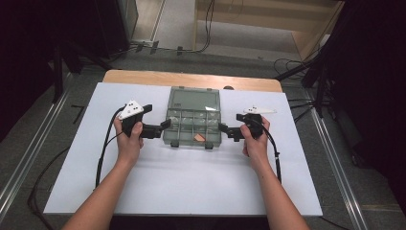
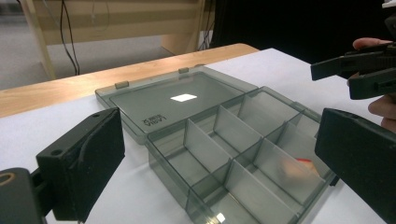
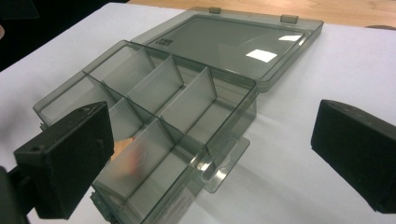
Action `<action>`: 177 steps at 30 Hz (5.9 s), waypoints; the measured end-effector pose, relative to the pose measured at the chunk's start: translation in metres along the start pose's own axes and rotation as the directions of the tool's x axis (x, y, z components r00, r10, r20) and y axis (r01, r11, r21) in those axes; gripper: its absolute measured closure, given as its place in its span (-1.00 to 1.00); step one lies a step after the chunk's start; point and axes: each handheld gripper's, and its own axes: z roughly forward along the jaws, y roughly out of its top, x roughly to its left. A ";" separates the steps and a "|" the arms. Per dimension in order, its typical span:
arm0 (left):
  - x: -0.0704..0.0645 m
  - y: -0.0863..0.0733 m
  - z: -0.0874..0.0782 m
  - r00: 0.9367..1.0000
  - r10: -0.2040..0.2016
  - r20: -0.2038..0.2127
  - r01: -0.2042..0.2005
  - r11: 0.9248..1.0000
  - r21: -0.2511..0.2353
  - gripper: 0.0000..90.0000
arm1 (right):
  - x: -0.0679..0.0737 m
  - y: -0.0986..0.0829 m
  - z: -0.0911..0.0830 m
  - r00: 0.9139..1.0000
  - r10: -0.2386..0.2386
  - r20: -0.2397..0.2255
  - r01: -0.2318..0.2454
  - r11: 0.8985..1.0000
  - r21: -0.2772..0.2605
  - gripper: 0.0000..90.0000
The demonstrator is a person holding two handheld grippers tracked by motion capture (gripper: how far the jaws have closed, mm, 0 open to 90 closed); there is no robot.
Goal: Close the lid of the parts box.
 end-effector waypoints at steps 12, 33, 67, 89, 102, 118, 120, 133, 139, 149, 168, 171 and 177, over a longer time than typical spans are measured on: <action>0.019 0.005 0.023 0.997 -0.071 -0.013 0.071 0.997 0.027 -0.93 | -0.007 0.011 0.012 0.999 0.040 -0.012 -0.040 0.999 0.012 -1.00; 0.053 0.002 0.068 0.985 -0.171 -0.025 0.173 0.979 0.108 -0.89 | -0.027 0.033 0.049 0.992 0.121 -0.036 -0.120 0.992 0.032 -1.00; 0.057 -0.005 0.110 0.935 -0.333 -0.120 0.352 0.906 0.234 -0.41 | -0.046 0.030 0.089 0.948 0.317 -0.034 -0.309 0.940 0.142 -0.54; 0.062 -0.003 0.112 0.914 -0.377 -0.153 0.403 0.891 0.211 0.18 | -0.047 0.030 0.087 0.953 0.301 0.026 -0.303 0.947 0.109 0.36; 0.060 0.006 0.093 0.959 -0.247 -0.135 0.267 0.952 0.150 0.69 | -0.033 0.029 0.069 0.986 0.113 0.123 -0.115 0.993 0.009 0.82; 0.056 0.003 0.088 0.965 -0.210 -0.158 0.227 0.969 0.098 0.83 | -0.031 0.023 0.068 0.989 0.061 0.132 -0.057 0.998 -0.029 0.83; 0.054 0.003 0.087 0.969 -0.186 -0.164 0.204 0.974 0.098 0.85 | -0.031 0.023 0.068 0.988 0.082 0.132 -0.078 0.996 -0.031 0.80; 0.046 0.000 0.081 0.974 -0.119 -0.193 0.135 0.988 0.073 0.88 | -0.031 0.049 0.051 0.978 0.112 0.175 -0.094 0.990 -0.110 0.42; 0.044 0.000 0.081 0.976 -0.107 -0.192 0.120 0.991 0.062 0.89 | -0.028 0.062 0.049 0.981 0.074 0.179 -0.055 0.992 -0.113 0.66; 0.043 -0.002 0.079 0.978 -0.087 -0.191 0.097 0.994 0.046 0.89 | -0.026 0.069 0.053 0.977 0.094 0.190 -0.075 0.992 -0.104 0.74; 0.061 0.002 0.063 0.968 -0.217 -0.123 0.224 0.973 0.050 0.21 | -0.012 0.064 0.052 0.969 0.077 0.235 -0.045 0.989 -0.142 0.89; 0.064 0.008 0.054 0.966 -0.241 -0.088 0.245 0.969 0.028 0.23 | -0.012 0.063 0.052 0.968 0.078 0.237 -0.044 0.988 -0.145 0.89; 0.070 0.021 0.053 0.961 -0.275 -0.043 0.277 0.960 0.052 0.89 | -0.010 0.060 0.050 0.969 0.070 0.237 -0.033 0.987 -0.158 0.89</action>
